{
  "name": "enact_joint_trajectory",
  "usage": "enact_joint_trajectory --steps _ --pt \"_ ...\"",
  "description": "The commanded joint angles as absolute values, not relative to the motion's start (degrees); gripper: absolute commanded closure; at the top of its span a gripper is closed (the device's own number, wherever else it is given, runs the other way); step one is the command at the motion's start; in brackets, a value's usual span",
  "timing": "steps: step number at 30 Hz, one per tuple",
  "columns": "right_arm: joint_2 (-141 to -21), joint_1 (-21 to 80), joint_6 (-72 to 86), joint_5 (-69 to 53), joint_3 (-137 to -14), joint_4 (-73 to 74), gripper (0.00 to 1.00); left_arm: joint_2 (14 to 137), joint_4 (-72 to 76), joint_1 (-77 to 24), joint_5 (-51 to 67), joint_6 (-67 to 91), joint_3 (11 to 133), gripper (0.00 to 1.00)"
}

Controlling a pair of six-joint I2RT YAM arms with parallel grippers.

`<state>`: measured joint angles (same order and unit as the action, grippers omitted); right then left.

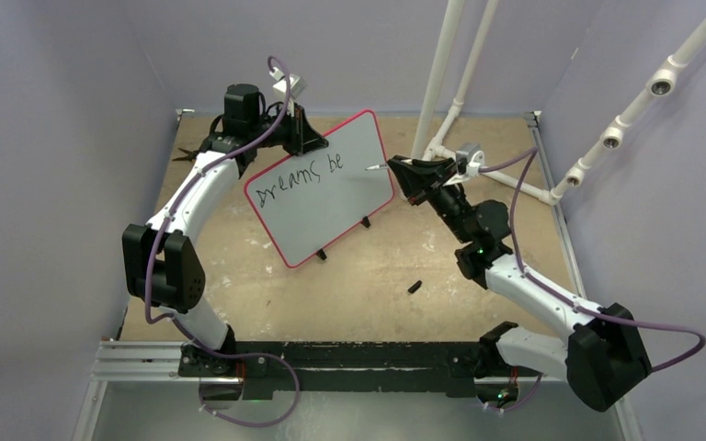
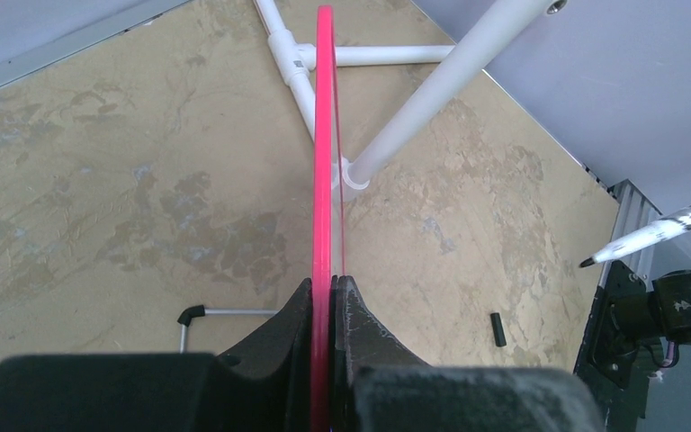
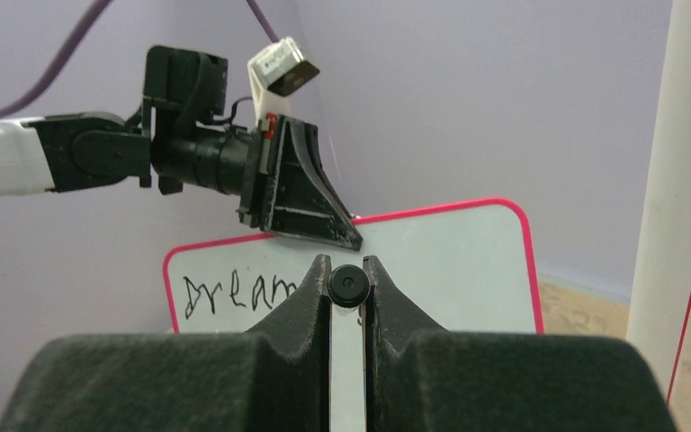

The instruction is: Write a sentence on the whiteboard

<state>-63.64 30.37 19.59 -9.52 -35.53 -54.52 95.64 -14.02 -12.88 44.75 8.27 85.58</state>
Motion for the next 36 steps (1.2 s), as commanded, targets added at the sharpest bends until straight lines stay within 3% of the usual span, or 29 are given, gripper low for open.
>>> enact_joint_trajectory --steps 1,17,23,36 --pt "-67.21 30.32 19.62 -12.33 -34.92 -58.11 1.00 96.42 -18.79 -12.73 48.79 7.19 83.80 1.00" --pt "-87.21 30.40 25.09 -11.45 -46.10 -72.01 1.00 97.03 -17.15 -12.83 48.87 7.40 82.53 1.00" --pt "-89.03 30.40 25.77 -5.58 -46.38 -73.64 1.00 97.01 -17.06 -12.83 48.85 7.39 82.53 1.00" --pt "-92.67 30.40 26.32 -4.81 -48.04 -72.91 1.00 97.03 -16.87 -12.83 49.30 7.63 82.53 1.00"
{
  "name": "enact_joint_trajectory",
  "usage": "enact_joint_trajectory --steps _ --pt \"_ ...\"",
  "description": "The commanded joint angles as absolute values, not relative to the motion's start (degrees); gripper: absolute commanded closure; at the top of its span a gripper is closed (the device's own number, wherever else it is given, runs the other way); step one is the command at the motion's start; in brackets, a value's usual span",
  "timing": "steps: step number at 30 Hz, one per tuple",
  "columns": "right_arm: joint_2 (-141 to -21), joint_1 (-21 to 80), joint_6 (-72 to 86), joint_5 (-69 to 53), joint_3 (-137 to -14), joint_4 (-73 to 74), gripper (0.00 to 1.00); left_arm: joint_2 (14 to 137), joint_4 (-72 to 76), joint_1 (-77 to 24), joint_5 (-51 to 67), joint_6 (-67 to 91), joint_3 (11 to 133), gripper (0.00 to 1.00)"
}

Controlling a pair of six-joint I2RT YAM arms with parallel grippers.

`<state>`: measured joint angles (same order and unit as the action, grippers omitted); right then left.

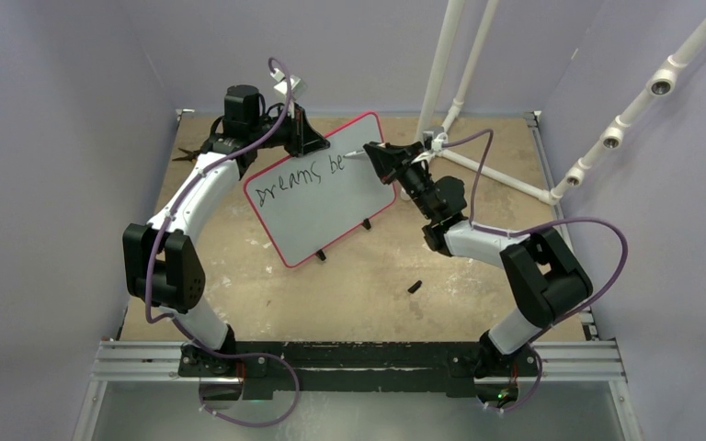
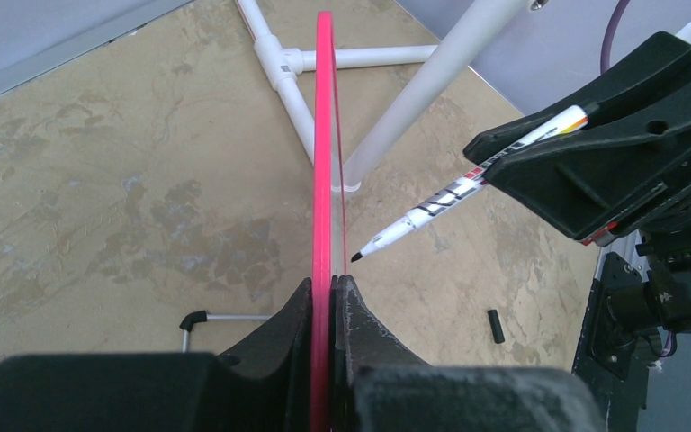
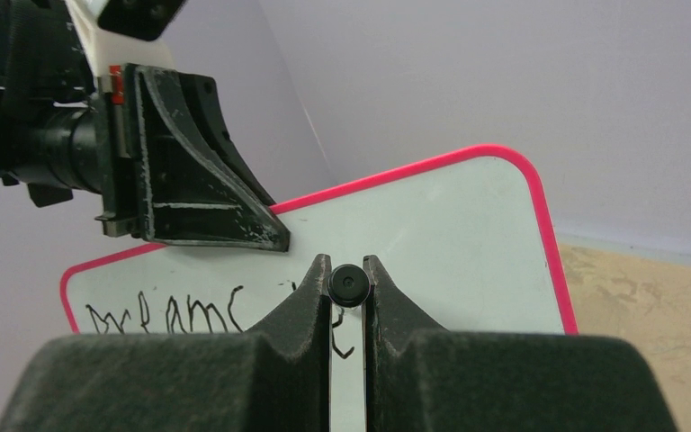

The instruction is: Write a sentence on the whiteboard

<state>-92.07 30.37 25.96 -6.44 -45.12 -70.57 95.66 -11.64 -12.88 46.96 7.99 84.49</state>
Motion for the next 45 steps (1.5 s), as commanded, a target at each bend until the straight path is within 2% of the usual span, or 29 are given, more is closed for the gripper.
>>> enact_joint_trajectory --steps 1,17,45 --pt "-92.90 30.39 26.36 -4.71 -48.14 -72.88 1.00 97.03 -16.87 -12.83 49.31 7.64 82.53 1.00" --pt "-94.84 30.29 25.15 -5.36 -49.48 -71.85 1.00 97.12 -16.79 -12.83 49.55 7.88 82.53 1.00" --pt "-92.50 30.40 25.33 -2.93 -43.77 -69.72 1.00 97.03 -16.31 -12.83 49.83 8.35 82.51 1.00"
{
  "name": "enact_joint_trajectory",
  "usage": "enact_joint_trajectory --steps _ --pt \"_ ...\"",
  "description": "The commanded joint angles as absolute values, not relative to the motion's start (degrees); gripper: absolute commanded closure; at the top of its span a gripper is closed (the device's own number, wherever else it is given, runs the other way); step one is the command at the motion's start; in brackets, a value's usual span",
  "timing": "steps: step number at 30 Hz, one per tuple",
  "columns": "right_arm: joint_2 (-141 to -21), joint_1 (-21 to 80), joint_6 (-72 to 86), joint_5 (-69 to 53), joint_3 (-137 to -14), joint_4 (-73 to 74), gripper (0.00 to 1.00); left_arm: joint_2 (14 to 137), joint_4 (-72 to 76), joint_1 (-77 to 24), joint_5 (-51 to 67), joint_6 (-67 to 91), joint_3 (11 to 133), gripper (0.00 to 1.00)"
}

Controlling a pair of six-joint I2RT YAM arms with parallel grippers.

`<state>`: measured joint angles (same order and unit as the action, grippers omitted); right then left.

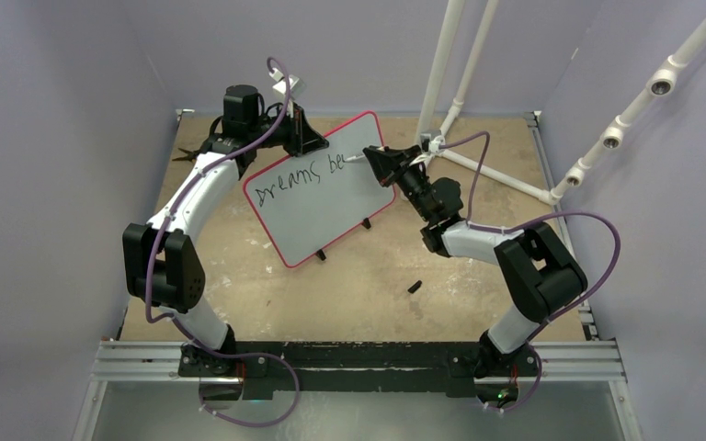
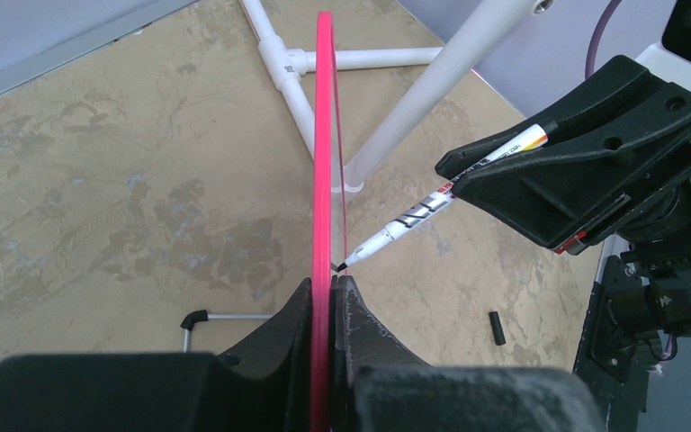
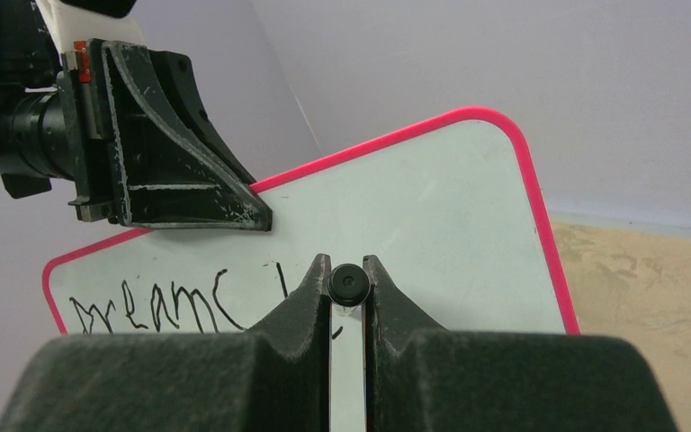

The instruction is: Write a sentence on the whiteboard

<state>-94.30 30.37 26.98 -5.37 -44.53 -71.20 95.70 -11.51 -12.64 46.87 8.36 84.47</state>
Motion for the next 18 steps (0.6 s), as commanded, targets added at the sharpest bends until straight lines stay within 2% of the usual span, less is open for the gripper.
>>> enact_joint_trajectory --steps 1,18 --pt "-92.53 30.40 25.24 -2.78 -43.85 -69.50 1.00 97.03 -16.30 -12.83 49.83 8.35 82.53 1.00" --pt "-89.21 30.34 26.01 -1.60 -42.67 -71.55 1.00 97.03 -16.17 -12.83 50.01 8.55 82.53 1.00"
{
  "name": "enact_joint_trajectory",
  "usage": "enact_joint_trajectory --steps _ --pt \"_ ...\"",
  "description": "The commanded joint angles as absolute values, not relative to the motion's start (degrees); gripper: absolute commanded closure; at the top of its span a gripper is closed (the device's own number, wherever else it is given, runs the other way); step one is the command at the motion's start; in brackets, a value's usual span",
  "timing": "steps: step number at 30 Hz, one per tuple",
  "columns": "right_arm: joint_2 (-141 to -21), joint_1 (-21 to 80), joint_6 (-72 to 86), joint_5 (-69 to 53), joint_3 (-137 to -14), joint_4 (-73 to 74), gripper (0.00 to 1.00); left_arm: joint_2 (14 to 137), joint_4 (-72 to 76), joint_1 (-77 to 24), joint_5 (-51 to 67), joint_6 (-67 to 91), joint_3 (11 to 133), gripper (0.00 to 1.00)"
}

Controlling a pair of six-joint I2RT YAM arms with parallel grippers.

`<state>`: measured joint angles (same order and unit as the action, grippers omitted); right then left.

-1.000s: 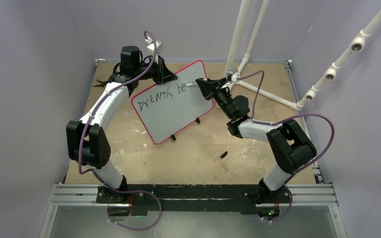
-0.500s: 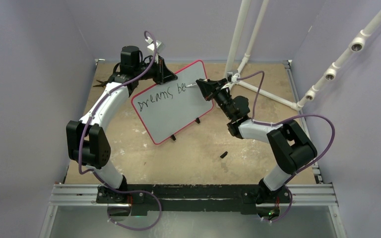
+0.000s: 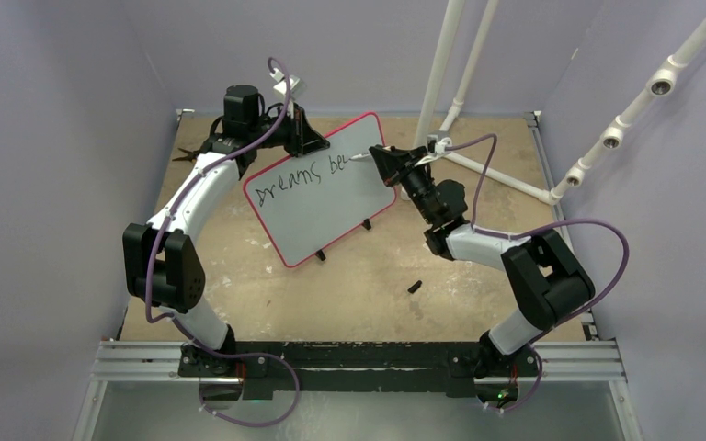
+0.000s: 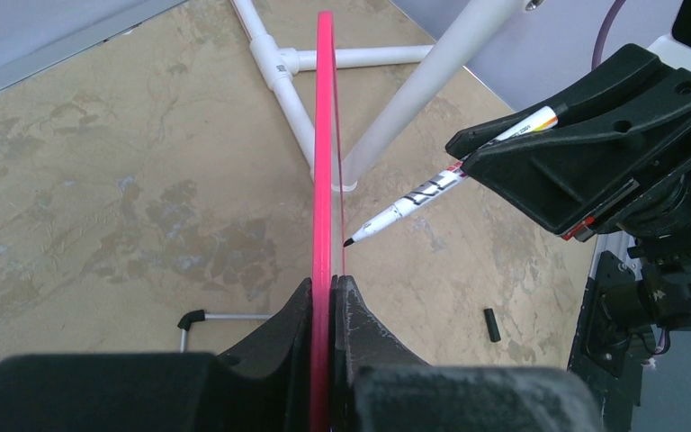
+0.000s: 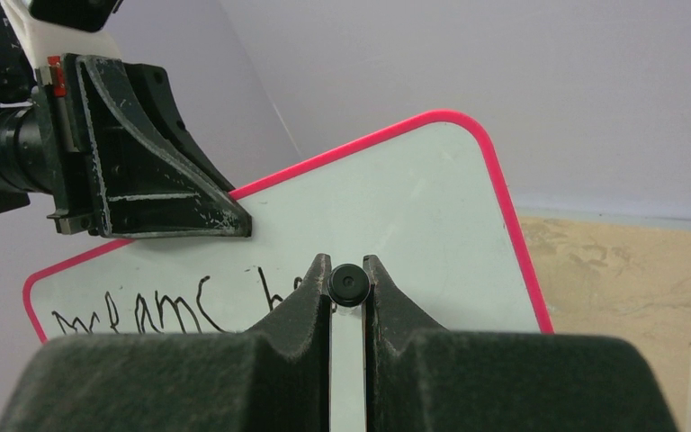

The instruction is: Write a sentence on the whiteboard

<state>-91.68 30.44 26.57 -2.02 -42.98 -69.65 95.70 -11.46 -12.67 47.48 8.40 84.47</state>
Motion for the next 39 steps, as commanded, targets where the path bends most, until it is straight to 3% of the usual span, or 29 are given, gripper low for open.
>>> enact_joint_trajectory --steps 1,28,39 --pt "-89.25 30.40 26.21 -2.03 -42.82 -71.66 1.00 97.03 -16.18 -12.83 50.01 8.53 82.53 1.00" --pt "-92.31 30.23 26.56 1.14 -45.97 -72.79 1.00 97.03 -16.00 -12.83 50.36 8.61 82.40 1.00" --pt "-93.69 30.24 24.76 -2.73 -47.76 -72.30 1.00 97.03 -15.89 -12.83 50.38 8.77 82.44 1.00"
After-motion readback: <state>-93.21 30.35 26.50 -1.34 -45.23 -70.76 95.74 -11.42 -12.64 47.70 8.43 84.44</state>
